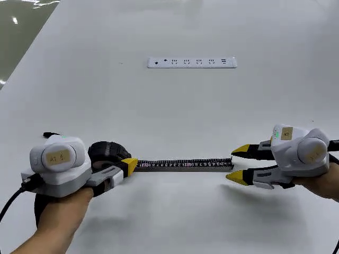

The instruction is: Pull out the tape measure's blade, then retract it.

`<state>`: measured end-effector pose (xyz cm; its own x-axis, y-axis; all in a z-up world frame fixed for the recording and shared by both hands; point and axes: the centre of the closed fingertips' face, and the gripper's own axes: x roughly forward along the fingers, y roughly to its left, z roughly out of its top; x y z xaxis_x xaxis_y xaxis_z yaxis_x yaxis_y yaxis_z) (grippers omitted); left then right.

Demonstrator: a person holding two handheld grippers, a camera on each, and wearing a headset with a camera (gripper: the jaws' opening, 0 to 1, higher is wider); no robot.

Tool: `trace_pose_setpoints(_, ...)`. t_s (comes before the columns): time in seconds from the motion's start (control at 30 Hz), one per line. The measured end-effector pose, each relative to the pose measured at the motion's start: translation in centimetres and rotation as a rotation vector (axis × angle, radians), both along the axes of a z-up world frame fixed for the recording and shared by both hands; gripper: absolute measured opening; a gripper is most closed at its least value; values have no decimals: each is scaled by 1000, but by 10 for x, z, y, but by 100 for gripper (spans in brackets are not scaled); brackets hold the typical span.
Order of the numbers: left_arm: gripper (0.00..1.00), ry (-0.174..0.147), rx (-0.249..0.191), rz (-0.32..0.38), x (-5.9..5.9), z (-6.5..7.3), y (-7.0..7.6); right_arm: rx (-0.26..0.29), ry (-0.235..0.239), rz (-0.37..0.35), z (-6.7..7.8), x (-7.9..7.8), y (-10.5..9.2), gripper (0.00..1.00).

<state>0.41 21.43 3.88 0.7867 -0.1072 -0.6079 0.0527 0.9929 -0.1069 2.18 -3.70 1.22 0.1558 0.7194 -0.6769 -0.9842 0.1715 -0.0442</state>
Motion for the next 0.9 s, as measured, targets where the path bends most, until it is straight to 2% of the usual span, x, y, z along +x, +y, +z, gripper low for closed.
trace_pose_setpoints(0.3,60,29,1,46,4,-4,4,-30,7,53,-11,10,-1,22)
trace_pose_setpoints(0.6,59,41,-12,81,10,-6,7,-48,26,84,-16,15,-3,16)
trace_pose_setpoints(0.9,58,53,0,95,13,-11,9,-55,46,87,-23,16,-4,13)
